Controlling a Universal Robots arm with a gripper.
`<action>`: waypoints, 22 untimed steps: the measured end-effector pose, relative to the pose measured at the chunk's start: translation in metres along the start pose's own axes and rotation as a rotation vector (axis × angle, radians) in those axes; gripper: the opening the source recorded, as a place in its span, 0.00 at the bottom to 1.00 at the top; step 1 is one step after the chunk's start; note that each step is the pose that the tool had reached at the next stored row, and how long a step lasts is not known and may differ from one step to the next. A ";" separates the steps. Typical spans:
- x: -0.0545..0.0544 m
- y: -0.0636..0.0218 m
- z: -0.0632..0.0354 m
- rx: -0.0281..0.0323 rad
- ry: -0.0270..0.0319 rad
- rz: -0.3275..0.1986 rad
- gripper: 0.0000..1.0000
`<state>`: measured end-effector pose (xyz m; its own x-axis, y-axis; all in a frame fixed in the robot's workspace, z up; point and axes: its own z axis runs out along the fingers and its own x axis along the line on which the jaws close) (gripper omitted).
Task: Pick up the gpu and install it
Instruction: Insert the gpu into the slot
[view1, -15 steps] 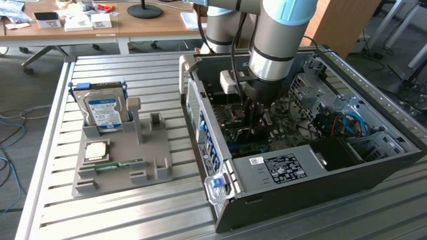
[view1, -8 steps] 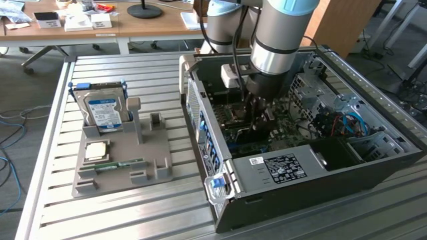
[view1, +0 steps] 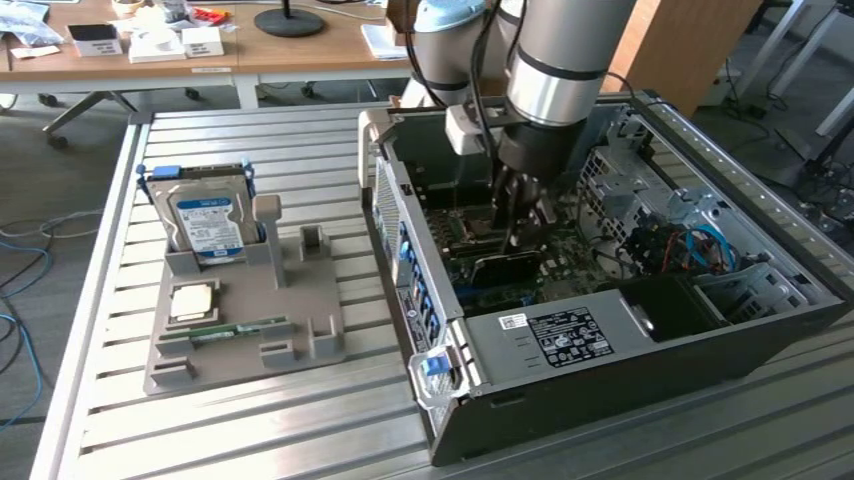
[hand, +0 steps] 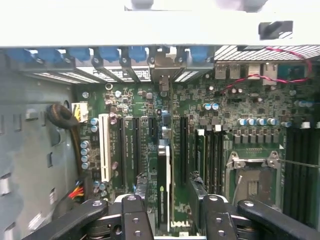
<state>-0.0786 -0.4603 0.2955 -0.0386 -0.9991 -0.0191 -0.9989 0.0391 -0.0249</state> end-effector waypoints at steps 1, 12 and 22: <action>0.000 -0.0001 -0.0032 0.0001 -0.0001 0.000 0.46; -0.001 -0.0009 -0.0377 0.0001 -0.0001 0.000 0.46; -0.001 -0.0016 -0.0635 0.0000 0.0000 0.000 0.46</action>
<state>-0.0786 -0.4603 0.3590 -0.0386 -0.9991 -0.0191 -0.9989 0.0390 -0.0249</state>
